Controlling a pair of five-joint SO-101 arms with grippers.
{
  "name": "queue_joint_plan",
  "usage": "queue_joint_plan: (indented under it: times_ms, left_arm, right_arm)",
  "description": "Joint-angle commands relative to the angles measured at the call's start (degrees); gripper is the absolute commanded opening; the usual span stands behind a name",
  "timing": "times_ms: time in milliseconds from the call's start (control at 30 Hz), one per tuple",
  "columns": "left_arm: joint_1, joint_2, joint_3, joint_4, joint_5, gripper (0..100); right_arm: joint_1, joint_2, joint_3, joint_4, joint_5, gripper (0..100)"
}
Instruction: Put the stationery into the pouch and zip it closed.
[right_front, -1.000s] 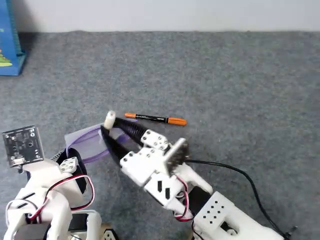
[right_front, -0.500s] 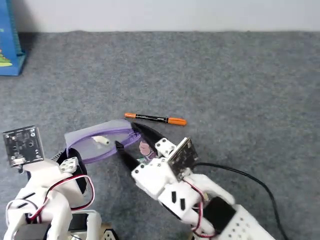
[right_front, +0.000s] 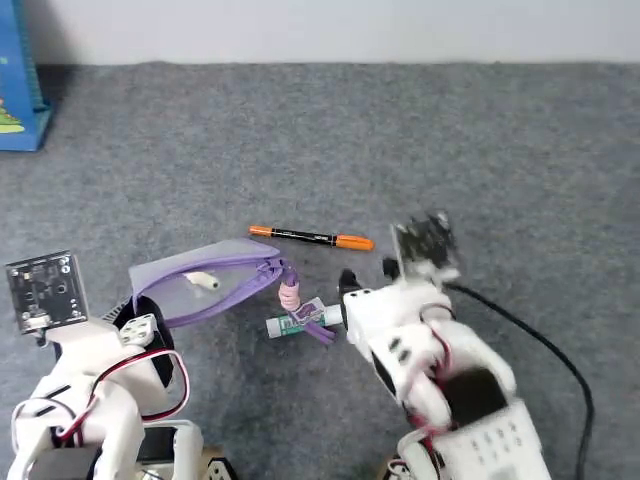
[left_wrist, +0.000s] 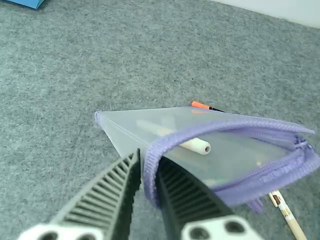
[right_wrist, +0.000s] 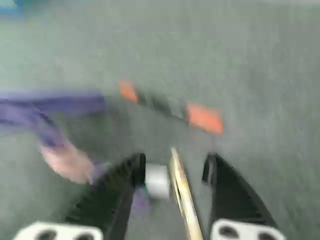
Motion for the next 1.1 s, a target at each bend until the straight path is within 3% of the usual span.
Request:
queue_joint_plan:
  times_ms: [0,400,633,833,1000,1067]
  left_arm:
    - [0.09,-0.26,0.04,-0.88,0.53,1]
    - [0.09,-0.26,0.04,-0.53,0.53,1]
    - [0.09,-0.26,1.19,-0.88,0.53,1]
    - [0.35,-0.26,1.19,-0.88,0.53,1]
    - [0.35,-0.26,1.19,-0.88,0.53,1]
    - [0.35,-0.26,1.19,-0.88,0.53,1]
  right_arm:
    - [3.38,9.8,-3.08,1.01,-0.7,18.6]
    - [2.15,44.97,-7.03,-6.2,0.35,18.6]
    - [1.63,54.99,-7.21,-16.66,4.57,18.6]
    - [1.8,58.51,-7.3,-17.8,5.1,18.4]
    - [4.18,58.42,-7.21,-17.8,5.1,0.8]
    - [4.97,58.42,-7.12,-17.71,5.1,2.0]
